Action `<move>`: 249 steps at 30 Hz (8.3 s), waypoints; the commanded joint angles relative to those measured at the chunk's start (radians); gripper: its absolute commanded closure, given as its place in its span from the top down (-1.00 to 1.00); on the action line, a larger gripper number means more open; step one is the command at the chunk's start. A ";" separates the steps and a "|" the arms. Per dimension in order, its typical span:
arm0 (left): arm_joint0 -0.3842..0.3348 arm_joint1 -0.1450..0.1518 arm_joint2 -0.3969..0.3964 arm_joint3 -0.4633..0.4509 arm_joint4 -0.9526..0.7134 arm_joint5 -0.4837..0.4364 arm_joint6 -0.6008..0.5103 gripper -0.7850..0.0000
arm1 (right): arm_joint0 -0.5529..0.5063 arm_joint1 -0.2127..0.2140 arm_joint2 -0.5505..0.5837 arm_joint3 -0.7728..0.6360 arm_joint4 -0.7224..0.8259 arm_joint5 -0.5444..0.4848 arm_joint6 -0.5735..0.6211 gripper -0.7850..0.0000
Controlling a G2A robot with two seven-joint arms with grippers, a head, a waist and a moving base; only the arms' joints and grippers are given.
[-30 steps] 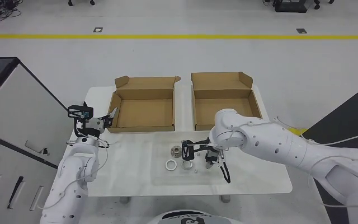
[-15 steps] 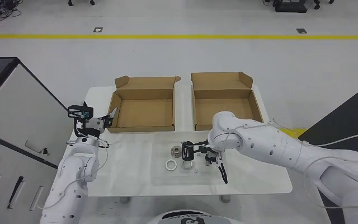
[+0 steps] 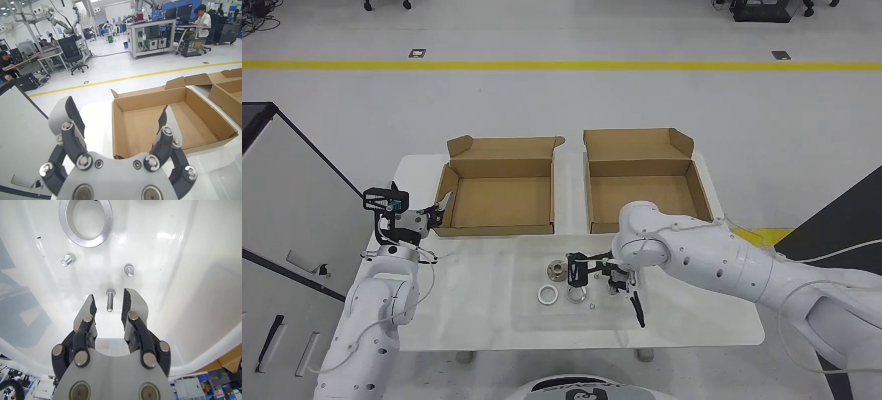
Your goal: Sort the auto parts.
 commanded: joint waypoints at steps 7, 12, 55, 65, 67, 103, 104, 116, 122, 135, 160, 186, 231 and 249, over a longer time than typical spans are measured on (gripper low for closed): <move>0.000 0.000 0.000 0.000 0.000 0.000 0.000 1.00 | -0.008 -0.014 0.000 0.024 -0.009 0.006 0.006 -0.40; 0.000 0.000 0.000 0.000 0.000 0.000 0.000 1.00 | -0.008 -0.021 0.000 0.028 -0.009 0.015 0.015 -1.00; 0.000 0.000 0.000 0.000 0.000 0.000 0.000 1.00 | 0.320 0.353 0.037 -0.094 0.697 -0.545 -0.582 -1.00; 0.000 0.000 0.000 0.000 0.000 0.000 0.000 1.00 | 0.165 0.382 0.203 -0.177 0.708 -0.545 -0.744 -1.00; 0.000 0.000 0.000 0.000 0.000 0.000 0.000 1.00 | 0.165 0.382 0.203 -0.177 0.708 -0.545 -0.744 -1.00; 0.000 0.000 0.000 0.000 0.000 0.000 0.000 1.00 | 0.032 0.275 0.473 -0.300 1.250 -0.545 -0.724 -1.00; 0.000 0.000 0.000 0.000 0.000 0.000 0.000 1.00 | 0.026 0.268 0.488 -0.300 1.276 -0.545 -0.704 -1.00; 0.000 0.000 0.000 0.000 0.000 0.000 0.000 1.00 | -0.070 0.134 0.634 -0.322 1.598 -0.545 -0.545 -1.00; 0.000 0.000 0.000 0.000 0.000 0.000 0.000 1.00 | -0.084 0.093 0.626 -0.324 1.669 -0.545 -0.545 -1.00; 0.000 0.000 0.000 0.000 0.000 0.000 0.000 1.00 | -0.116 0.086 0.629 -0.350 1.686 -0.534 -0.586 -1.00; 0.000 0.000 0.000 0.000 0.000 0.000 0.000 1.00 | -0.270 -0.037 0.747 -0.332 1.739 -0.478 -0.478 -1.00; 0.000 0.000 0.000 0.000 0.000 0.000 0.000 1.00 | -0.371 -0.089 0.819 -0.357 1.836 -0.434 -0.434 -1.00; 0.000 0.000 0.000 0.000 0.000 0.000 0.000 1.00 | -0.421 -0.137 0.908 -0.348 1.663 -0.326 -0.406 -1.00; 0.000 0.000 0.000 0.000 0.000 0.000 0.000 1.00 | -0.455 -0.125 1.020 -0.332 1.516 -0.237 -0.447 -1.00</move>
